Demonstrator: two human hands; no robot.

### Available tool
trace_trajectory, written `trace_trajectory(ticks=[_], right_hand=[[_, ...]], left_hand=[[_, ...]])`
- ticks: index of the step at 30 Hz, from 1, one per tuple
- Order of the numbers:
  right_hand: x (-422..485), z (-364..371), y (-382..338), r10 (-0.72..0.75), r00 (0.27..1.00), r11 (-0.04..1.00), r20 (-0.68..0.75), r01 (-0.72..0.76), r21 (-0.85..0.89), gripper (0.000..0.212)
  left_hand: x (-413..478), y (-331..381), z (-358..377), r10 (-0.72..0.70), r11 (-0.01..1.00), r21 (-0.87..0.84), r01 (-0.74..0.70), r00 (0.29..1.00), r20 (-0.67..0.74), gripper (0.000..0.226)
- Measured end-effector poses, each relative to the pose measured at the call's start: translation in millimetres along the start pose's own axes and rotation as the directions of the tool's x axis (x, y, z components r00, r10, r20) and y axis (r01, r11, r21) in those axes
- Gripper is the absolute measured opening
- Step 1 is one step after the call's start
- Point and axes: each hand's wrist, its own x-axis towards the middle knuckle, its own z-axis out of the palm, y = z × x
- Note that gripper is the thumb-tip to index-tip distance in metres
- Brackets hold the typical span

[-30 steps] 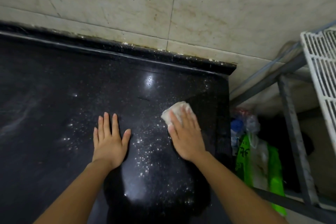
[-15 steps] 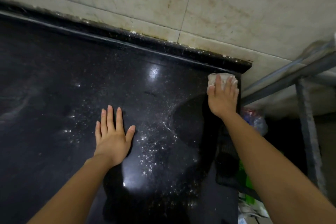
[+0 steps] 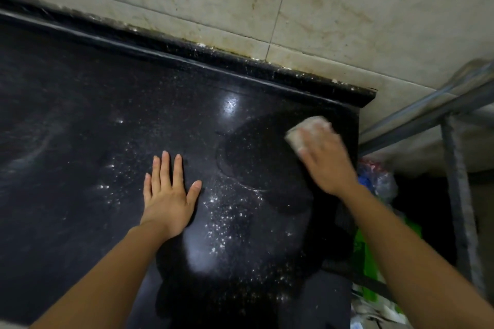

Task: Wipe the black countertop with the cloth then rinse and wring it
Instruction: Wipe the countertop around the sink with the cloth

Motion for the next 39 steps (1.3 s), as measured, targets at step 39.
trace_trajectory(ticks=[39], right_hand=[[-15,1,-20,0.297,0.955,0.944,0.007,-0.295,0.150,0.055]], left_hand=[[2,-3,2,-0.005,1.000,-0.013,0.005,1.000,0.000,0.072]])
